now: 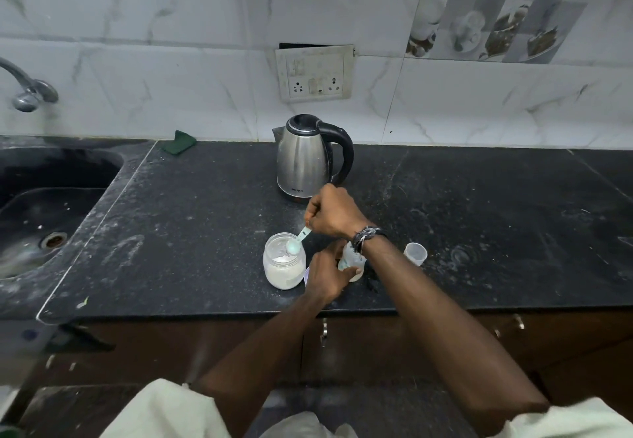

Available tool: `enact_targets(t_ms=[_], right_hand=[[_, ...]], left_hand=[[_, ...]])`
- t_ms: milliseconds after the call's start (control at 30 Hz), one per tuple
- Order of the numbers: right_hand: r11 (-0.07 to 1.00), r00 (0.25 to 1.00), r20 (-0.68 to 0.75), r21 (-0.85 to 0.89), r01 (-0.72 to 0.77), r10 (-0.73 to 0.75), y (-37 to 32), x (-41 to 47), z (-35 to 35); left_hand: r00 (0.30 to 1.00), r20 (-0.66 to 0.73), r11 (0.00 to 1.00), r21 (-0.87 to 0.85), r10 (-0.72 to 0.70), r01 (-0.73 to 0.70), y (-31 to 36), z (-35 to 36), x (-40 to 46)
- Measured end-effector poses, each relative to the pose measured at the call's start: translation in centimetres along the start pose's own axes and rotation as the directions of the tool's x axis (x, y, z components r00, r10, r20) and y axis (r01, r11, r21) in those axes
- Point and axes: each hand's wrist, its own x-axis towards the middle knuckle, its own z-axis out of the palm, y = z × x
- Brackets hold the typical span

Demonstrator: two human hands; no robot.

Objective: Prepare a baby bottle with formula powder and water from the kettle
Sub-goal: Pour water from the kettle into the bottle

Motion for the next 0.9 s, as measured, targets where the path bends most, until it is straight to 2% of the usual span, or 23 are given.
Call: enact_targets(t_ms=[167, 300, 400, 567, 767, 900], right_hand=[[0.997, 0.998, 0.058, -0.067, 0.036, -0.032, -1.0, 0.6, 2.7], [0.991, 0.992, 0.12, -0.123, 0.056, -0.041, -1.1, 0.9, 4.3], [0.992, 0.995, 0.094, -0.112, 0.054, -0.044, -0.5, 1.1, 4.5], [0.996, 0.999, -0.045, 0.088, 0.0, 0.004, 1.4, 2.6, 3.2], [0.922, 0.963, -0.204, 0.377, -0.088, 0.175, 4.8, 6.4, 0.7], [0.9, 0.921, -0.304, 0.424, -0.1, 0.245, 6.4, 9.7, -1.6]], left_hand=[[0.998, 0.0, 0.998, -0.02, -0.066, 0.066, -0.7, 0.4, 0.0], [0.998, -0.015, 0.996, -0.061, -0.059, 0.058, -1.0, 0.5, 0.0], [0.999, -0.016, 0.996, -0.079, -0.043, 0.041, -1.3, 0.5, 0.0], [1.0, -0.013, 0.995, -0.099, -0.018, 0.016, -1.6, 0.5, 0.1], [1.0, 0.009, 0.995, -0.092, -0.025, 0.026, -1.4, 0.2, 0.5], [0.997, 0.048, 0.991, -0.115, -0.058, 0.063, -1.1, 0.2, 0.8]])
